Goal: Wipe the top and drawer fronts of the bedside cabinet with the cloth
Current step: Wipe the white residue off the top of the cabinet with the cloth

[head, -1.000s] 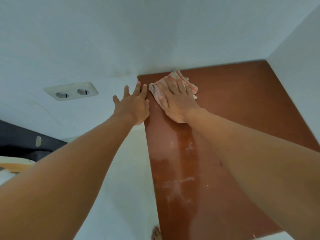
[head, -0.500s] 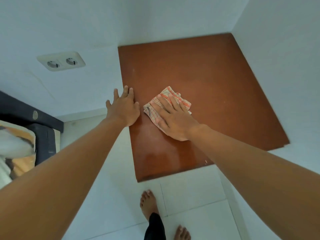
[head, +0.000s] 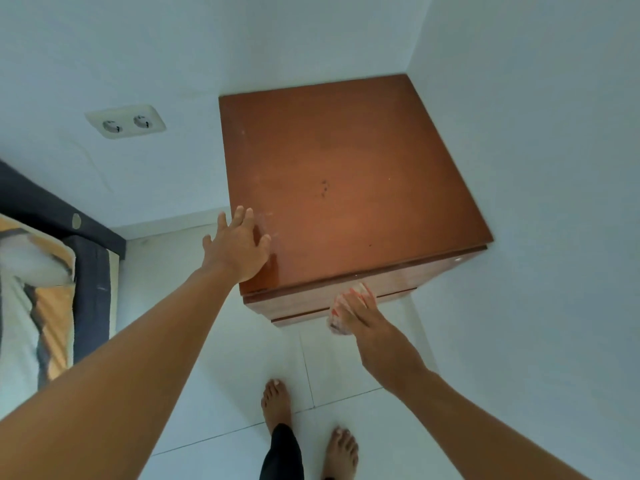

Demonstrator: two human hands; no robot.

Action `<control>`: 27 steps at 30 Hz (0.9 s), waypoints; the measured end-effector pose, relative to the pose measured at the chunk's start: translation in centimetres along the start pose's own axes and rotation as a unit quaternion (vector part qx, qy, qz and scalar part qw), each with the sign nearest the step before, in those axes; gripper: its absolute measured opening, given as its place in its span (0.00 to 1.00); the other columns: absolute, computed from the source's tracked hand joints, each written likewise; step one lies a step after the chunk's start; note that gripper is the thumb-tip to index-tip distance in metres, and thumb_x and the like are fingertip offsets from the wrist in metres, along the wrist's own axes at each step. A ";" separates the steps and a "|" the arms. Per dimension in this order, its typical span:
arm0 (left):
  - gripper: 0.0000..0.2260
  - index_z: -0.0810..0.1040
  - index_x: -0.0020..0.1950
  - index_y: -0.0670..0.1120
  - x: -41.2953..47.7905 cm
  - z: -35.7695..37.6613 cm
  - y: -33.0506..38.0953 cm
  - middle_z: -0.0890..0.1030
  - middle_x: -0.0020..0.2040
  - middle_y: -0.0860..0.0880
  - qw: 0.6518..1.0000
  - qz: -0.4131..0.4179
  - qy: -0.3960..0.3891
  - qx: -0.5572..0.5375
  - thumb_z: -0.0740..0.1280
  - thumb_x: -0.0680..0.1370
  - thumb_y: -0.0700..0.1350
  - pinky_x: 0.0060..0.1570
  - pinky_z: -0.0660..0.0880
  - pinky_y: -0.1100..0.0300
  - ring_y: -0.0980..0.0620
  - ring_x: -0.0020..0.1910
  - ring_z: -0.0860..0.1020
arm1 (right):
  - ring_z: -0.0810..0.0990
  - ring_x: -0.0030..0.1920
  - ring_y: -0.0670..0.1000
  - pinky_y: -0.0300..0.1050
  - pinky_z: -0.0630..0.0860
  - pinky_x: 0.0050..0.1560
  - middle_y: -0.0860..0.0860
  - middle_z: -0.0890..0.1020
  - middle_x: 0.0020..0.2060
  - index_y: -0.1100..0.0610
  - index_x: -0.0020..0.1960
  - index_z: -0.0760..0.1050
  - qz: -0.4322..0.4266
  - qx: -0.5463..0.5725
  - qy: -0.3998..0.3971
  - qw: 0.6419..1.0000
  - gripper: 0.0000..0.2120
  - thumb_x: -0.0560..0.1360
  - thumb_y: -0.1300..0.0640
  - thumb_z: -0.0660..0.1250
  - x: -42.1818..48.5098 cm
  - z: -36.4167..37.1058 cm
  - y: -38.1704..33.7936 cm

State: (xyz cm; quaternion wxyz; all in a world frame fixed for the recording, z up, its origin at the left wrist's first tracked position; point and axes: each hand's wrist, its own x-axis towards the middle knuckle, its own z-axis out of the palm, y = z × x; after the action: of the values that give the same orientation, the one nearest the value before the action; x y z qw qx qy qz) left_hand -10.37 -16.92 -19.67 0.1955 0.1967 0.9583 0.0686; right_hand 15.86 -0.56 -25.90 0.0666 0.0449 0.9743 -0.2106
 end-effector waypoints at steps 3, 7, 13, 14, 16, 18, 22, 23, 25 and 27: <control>0.30 0.52 0.83 0.48 -0.2 -0.5 0.1 0.51 0.84 0.48 1.000 0.000 0.008 0.003 0.54 0.84 0.58 0.74 0.55 0.31 0.40 0.82 0.47 | 0.57 0.81 0.56 0.50 0.85 0.52 0.51 0.60 0.81 0.54 0.80 0.60 -0.020 0.002 -0.012 1.000 0.37 0.74 0.73 0.58 -2.0 0.5 -0.1; 0.30 0.53 0.83 0.48 0.1 -0.9 -0.1 0.52 0.84 0.48 1.000 0.004 0.013 0.001 0.54 0.84 0.58 0.74 0.55 0.31 0.40 0.82 0.47 | 0.57 0.82 0.57 0.51 0.84 0.55 0.55 0.62 0.80 0.56 0.80 0.60 -0.096 0.001 0.008 0.995 0.37 0.73 0.74 0.61 -0.4 -2.2 -1.1; 0.28 0.54 0.83 0.50 1.6 -2.4 -1.3 0.53 0.84 0.49 1.000 -0.009 0.019 -0.016 0.54 0.85 0.57 0.75 0.53 0.32 0.41 0.82 0.47 | 0.68 0.76 0.62 0.57 0.74 0.70 0.60 0.69 0.76 0.61 0.76 0.69 -0.109 0.015 0.108 0.988 0.29 0.75 0.70 0.57 9.2 -6.7 -2.7; 0.27 0.55 0.83 0.51 2.2 -2.9 -1.6 0.53 0.84 0.50 0.999 -0.010 0.023 -0.020 0.54 0.85 0.56 0.75 0.53 0.33 0.41 0.82 0.48 | 0.69 0.75 0.62 0.57 0.75 0.69 0.59 0.69 0.76 0.61 0.75 0.70 -0.094 0.019 0.121 0.988 0.28 0.75 0.70 0.57 11.4 -7.3 -2.8; 0.27 0.56 0.83 0.51 3.7 -3.9 -2.4 0.54 0.83 0.50 0.999 -0.005 0.032 -0.028 0.55 0.85 0.56 0.75 0.53 0.33 0.42 0.83 0.48 | 0.69 0.76 0.61 0.58 0.75 0.69 0.56 0.67 0.78 0.59 0.77 0.68 -0.074 0.025 0.127 0.989 0.29 0.76 0.70 0.58 15.7 -8.4 -3.3; 0.27 0.56 0.82 0.51 5.7 -5.0 -3.3 0.55 0.83 0.50 0.999 0.003 0.031 -0.033 0.55 0.85 0.56 0.75 0.54 0.34 0.43 0.82 0.48 | 0.66 0.77 0.59 0.58 0.73 0.71 0.53 0.63 0.80 0.56 0.79 0.65 -0.062 0.027 0.126 0.990 0.30 0.78 0.69 0.58 20.2 -9.5 -3.6; 0.26 0.58 0.82 0.52 10.2 -6.9 -4.7 0.56 0.83 0.51 0.998 0.018 0.037 -0.038 0.55 0.84 0.57 0.75 0.56 0.36 0.44 0.82 0.50 | 0.58 0.81 0.57 0.53 0.64 0.77 0.52 0.58 0.82 0.54 0.81 0.61 -0.042 0.036 0.126 0.990 0.31 0.80 0.69 0.57 28.3 -10.9 -4.4; 0.26 0.58 0.82 0.52 11.4 -7.4 -5.0 0.56 0.83 0.51 0.998 0.021 0.040 -0.039 0.55 0.84 0.57 0.75 0.56 0.36 0.44 0.82 0.50 | 0.56 0.81 0.56 0.52 0.63 0.78 0.52 0.57 0.82 0.53 0.81 0.60 -0.040 0.040 0.122 0.991 0.31 0.80 0.69 0.57 30.3 -11.1 -4.6; 0.26 0.58 0.82 0.51 13.9 -8.2 -5.7 0.56 0.83 0.51 0.998 0.025 0.041 -0.037 0.56 0.85 0.56 0.75 0.56 0.36 0.44 0.82 0.50 | 0.55 0.82 0.55 0.50 0.60 0.79 0.52 0.57 0.82 0.52 0.81 0.59 -0.036 0.051 0.117 0.991 0.31 0.81 0.68 0.56 34.4 -11.3 -5.0; 0.26 0.57 0.82 0.51 16.4 -8.8 -6.4 0.55 0.83 0.51 0.998 0.027 0.040 -0.037 0.56 0.85 0.56 0.75 0.56 0.36 0.44 0.82 0.49 | 0.55 0.82 0.54 0.48 0.59 0.78 0.52 0.57 0.82 0.52 0.81 0.60 -0.035 0.060 0.117 0.991 0.31 0.80 0.69 0.56 38.4 -11.1 -5.3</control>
State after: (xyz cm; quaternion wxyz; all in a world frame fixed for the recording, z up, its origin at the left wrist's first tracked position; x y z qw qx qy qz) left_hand -30.05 -16.57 -18.65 0.1628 0.2123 0.9564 0.1171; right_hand -23.93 1.57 -19.43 -0.0576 0.0393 0.9620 -0.2640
